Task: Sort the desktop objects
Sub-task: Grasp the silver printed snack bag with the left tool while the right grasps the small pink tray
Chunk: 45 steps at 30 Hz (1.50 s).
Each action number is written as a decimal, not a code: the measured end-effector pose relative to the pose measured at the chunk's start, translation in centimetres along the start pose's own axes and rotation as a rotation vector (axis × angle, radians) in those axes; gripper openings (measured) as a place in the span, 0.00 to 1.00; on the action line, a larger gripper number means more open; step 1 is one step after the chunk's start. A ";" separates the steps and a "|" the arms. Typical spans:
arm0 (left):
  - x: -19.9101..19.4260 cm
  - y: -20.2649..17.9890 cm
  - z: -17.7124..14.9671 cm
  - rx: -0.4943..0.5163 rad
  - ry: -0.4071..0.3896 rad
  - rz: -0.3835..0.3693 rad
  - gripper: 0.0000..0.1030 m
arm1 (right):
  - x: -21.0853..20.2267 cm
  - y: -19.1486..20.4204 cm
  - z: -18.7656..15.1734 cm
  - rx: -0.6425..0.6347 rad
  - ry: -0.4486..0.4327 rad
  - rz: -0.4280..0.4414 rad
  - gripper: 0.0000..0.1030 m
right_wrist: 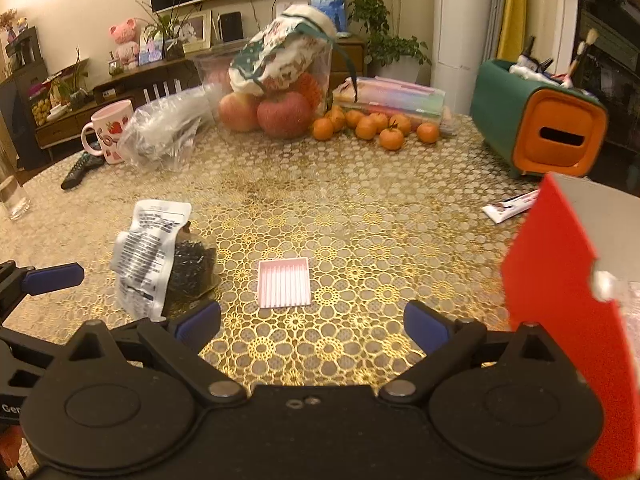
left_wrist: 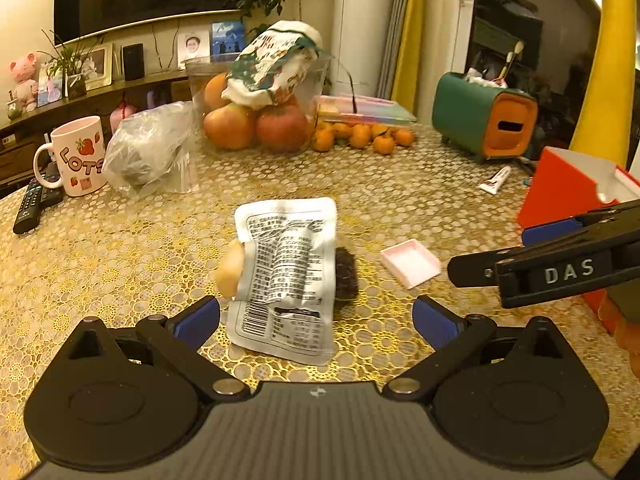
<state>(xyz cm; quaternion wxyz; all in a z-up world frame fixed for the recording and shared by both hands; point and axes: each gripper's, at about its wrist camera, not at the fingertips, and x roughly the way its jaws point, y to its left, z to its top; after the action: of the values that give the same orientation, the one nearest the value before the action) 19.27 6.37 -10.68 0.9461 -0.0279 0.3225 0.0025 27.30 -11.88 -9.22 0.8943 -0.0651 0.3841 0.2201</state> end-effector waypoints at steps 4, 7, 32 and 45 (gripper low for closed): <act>1.2 0.2 -0.1 0.004 0.004 0.022 1.00 | 2.1 0.5 0.3 -0.025 0.017 -0.005 0.93; 2.2 0.5 -0.4 -0.010 0.017 0.035 1.00 | 3.7 0.9 0.3 -0.033 0.032 -0.014 0.92; 3.6 1.0 -1.0 -0.010 0.027 0.070 0.67 | 6.5 2.1 0.6 -0.071 0.044 -0.004 0.71; 2.7 0.8 -1.0 -0.022 0.014 0.060 0.63 | 5.9 2.2 0.6 -0.073 0.037 -0.022 0.39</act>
<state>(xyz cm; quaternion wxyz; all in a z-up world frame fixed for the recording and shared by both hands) 20.82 7.08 -13.16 0.9430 -0.0286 0.3298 0.0341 30.32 -7.67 -12.91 0.8864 -0.1059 0.3916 0.2229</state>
